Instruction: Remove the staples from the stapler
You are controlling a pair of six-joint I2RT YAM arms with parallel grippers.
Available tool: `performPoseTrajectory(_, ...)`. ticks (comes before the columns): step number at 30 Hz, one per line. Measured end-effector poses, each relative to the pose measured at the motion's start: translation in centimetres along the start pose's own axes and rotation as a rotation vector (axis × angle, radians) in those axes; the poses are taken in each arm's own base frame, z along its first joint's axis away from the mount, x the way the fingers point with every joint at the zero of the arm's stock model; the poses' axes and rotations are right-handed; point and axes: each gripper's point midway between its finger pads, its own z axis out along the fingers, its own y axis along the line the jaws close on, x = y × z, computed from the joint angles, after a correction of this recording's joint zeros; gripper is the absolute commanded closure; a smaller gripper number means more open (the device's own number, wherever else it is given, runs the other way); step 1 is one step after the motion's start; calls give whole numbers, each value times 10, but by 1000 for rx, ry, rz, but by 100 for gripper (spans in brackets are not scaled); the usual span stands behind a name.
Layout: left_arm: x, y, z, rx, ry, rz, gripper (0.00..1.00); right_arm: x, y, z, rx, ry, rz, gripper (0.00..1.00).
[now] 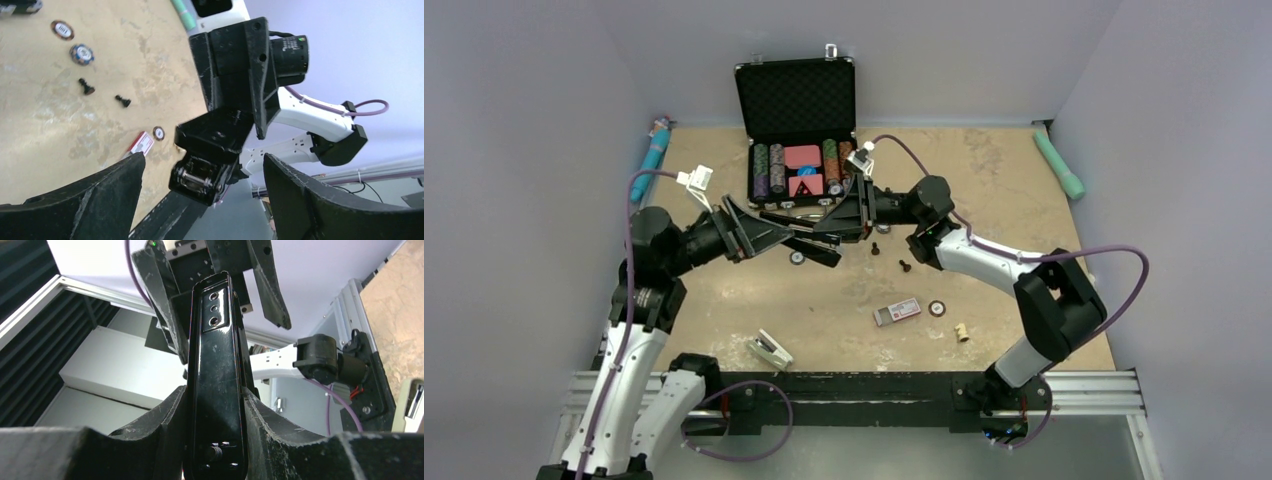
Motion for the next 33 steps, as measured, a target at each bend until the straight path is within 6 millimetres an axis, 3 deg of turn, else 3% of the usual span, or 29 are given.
performPoseTrajectory(10, -6, -33, -7, 186, -98, 134, 15, -12, 12, 7, -32, -7, -17, 100)
performPoseTrajectory(16, 4, -39, 10, 226, -23, 145, 22, -13, 20, 8, -49, -4, -24, 100)
performPoseTrajectory(19, 5, -34, 17, 215, -3, 132, 36, -13, 19, 8, -49, -1, -17, 100)
performPoseTrajectory(25, -1, -34, 23, 228, -10, 122, 100, -9, 25, 7, -66, 20, -40, 100)
performPoseTrajectory(33, 0, -34, 26, 194, 46, 160, 100, -18, 22, 1, -72, 12, -66, 100)
